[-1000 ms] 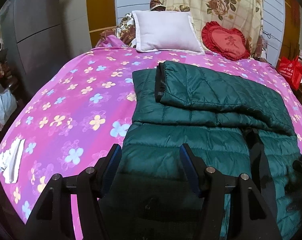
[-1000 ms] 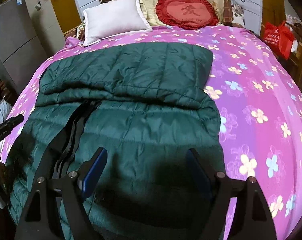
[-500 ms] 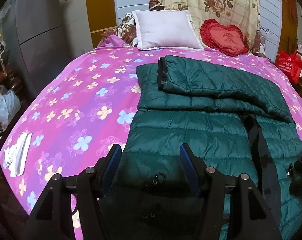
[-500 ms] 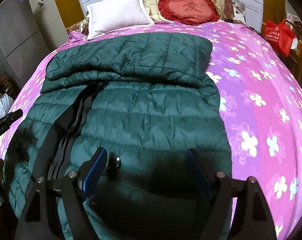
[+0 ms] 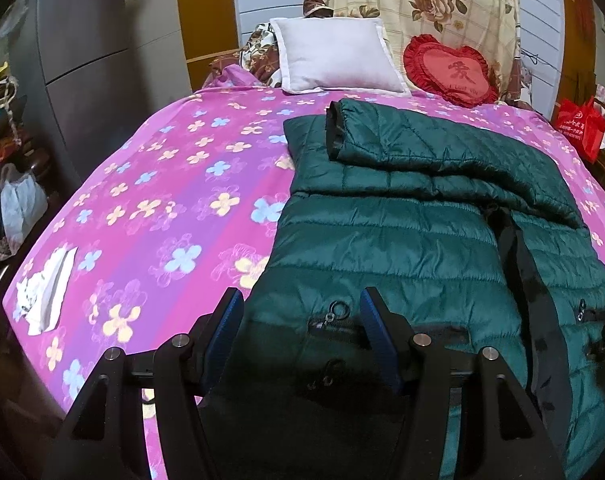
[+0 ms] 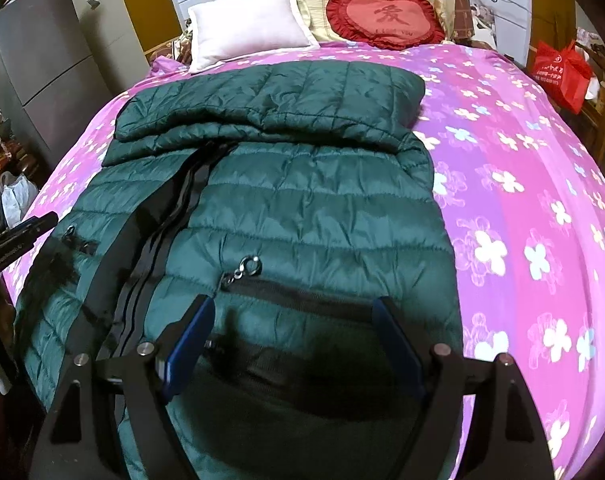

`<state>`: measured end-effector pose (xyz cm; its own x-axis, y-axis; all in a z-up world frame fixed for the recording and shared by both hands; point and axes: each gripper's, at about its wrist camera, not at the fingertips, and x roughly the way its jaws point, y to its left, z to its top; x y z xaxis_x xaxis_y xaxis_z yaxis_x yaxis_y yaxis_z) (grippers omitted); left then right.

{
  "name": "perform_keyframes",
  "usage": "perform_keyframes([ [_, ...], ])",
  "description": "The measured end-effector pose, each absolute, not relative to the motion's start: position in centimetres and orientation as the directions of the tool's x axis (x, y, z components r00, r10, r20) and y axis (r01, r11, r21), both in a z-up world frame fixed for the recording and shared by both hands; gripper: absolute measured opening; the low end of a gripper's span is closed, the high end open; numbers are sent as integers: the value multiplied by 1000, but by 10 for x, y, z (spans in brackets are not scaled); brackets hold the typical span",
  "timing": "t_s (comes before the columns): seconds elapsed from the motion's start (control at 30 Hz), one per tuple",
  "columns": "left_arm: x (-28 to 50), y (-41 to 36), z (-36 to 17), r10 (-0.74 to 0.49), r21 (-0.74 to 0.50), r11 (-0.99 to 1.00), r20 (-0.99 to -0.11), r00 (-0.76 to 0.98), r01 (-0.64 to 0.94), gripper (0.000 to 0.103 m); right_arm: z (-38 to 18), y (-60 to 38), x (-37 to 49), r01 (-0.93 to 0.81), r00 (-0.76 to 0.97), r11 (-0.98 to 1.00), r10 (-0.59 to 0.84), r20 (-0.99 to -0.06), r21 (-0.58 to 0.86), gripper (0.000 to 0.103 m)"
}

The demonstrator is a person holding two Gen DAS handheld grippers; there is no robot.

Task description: Fold large clothes

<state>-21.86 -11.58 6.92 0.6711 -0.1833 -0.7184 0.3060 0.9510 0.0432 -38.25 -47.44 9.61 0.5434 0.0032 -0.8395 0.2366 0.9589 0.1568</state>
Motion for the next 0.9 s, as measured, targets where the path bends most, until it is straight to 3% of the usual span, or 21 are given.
perform_keyframes([
  [0.9,-255,-83,71,-197,21,948,-743,640,317,42,99,-470,-426,224,524,962,17,-852,157,85],
])
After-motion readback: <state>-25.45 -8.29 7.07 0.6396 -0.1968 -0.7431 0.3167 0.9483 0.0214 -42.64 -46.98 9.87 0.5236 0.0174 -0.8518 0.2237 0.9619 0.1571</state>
